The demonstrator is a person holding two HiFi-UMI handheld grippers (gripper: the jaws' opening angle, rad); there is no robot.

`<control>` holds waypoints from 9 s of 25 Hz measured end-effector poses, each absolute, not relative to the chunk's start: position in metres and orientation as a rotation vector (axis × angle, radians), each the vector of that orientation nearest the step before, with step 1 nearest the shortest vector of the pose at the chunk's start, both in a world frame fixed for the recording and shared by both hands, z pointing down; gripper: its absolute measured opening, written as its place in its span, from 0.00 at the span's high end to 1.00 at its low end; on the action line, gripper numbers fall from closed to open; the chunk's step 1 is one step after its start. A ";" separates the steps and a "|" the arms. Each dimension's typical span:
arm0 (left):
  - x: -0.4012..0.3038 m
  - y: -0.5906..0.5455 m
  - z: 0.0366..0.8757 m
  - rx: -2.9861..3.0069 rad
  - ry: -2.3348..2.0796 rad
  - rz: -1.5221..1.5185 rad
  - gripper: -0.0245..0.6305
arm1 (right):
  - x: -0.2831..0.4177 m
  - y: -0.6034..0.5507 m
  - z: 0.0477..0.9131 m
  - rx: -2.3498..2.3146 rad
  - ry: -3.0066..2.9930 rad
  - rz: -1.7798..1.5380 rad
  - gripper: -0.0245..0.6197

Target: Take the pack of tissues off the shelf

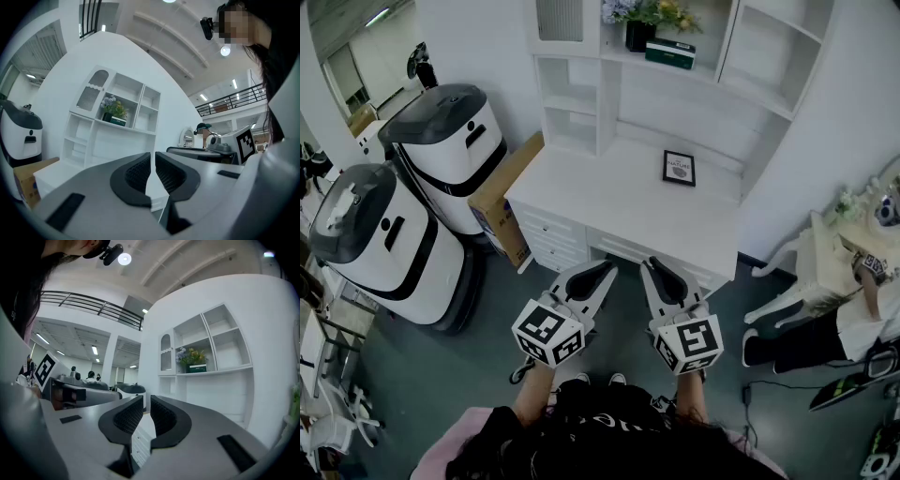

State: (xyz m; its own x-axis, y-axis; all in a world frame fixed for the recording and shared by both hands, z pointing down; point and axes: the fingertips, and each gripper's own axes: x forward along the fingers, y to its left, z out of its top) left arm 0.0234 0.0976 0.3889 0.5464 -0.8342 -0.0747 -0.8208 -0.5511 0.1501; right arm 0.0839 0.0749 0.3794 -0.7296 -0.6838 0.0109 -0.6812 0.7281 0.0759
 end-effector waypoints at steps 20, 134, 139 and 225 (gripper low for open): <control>0.068 0.066 0.397 2.680 -1.482 -0.173 0.90 | 0.126 0.037 0.385 1.086 -2.950 -0.036 0.84; -0.015 -0.589 0.212 3.042 -1.405 0.290 0.67 | 0.099 -0.582 0.205 1.536 -2.576 -0.211 0.63; -0.022 -0.558 0.201 3.115 -1.456 0.246 0.67 | 0.094 -0.552 0.197 1.560 -2.614 -0.254 0.64; -0.016 -0.038 0.428 2.685 -1.720 0.145 0.68 | 0.101 -0.065 0.427 1.200 -2.698 0.043 0.64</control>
